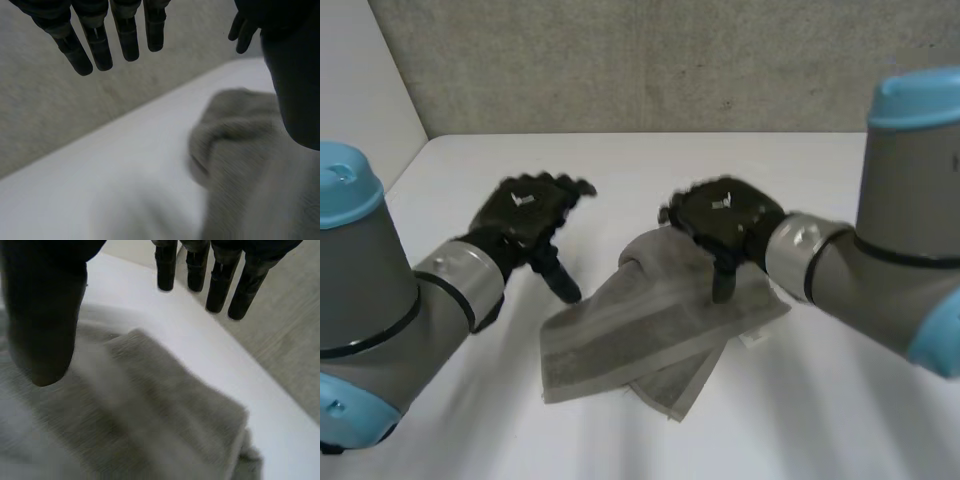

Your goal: Fold the towel.

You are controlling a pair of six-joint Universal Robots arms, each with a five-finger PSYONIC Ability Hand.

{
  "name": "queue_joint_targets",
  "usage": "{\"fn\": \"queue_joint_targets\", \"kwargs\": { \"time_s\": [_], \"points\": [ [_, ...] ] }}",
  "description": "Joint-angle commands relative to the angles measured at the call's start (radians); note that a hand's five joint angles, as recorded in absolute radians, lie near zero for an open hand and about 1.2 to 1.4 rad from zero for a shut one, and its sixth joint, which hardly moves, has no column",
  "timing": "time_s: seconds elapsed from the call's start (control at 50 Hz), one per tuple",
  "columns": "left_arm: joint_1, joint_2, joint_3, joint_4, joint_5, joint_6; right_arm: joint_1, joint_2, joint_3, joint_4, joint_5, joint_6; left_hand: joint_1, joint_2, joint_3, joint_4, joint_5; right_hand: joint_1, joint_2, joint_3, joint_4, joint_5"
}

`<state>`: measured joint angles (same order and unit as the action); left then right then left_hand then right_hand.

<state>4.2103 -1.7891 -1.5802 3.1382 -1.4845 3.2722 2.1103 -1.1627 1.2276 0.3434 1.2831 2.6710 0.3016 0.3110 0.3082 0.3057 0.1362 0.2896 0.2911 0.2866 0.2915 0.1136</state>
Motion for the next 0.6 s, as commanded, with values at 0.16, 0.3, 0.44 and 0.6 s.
{"fn": "queue_joint_targets", "kwargs": {
  "time_s": [0.16,0.3,0.44,0.6],
  "points": [
    [-0.105,-0.093,-0.066,-0.093,-0.010,0.198,-0.090,-0.124,0.461,-0.032,-0.128,-0.163,0.029,0.020,0.023,0.025,0.020,0.506,0.504,0.509,0.504,0.507],
    [-0.116,-0.170,-0.038,0.005,-0.011,0.196,-0.107,-0.126,0.572,-0.116,-0.237,-0.158,0.194,0.184,0.187,0.190,0.185,0.486,0.484,0.489,0.484,0.487],
    [-0.130,-0.251,0.021,0.089,-0.016,0.196,-0.098,-0.117,0.604,-0.245,-0.246,-0.129,0.194,0.184,0.187,0.190,0.185,0.219,0.217,0.222,0.217,0.220],
    [-0.133,-0.360,0.134,0.120,-0.017,0.201,-0.093,-0.101,0.604,-0.365,-0.248,-0.051,0.605,0.595,0.598,0.601,0.596,0.142,0.140,0.145,0.140,0.143]
  ]
}}
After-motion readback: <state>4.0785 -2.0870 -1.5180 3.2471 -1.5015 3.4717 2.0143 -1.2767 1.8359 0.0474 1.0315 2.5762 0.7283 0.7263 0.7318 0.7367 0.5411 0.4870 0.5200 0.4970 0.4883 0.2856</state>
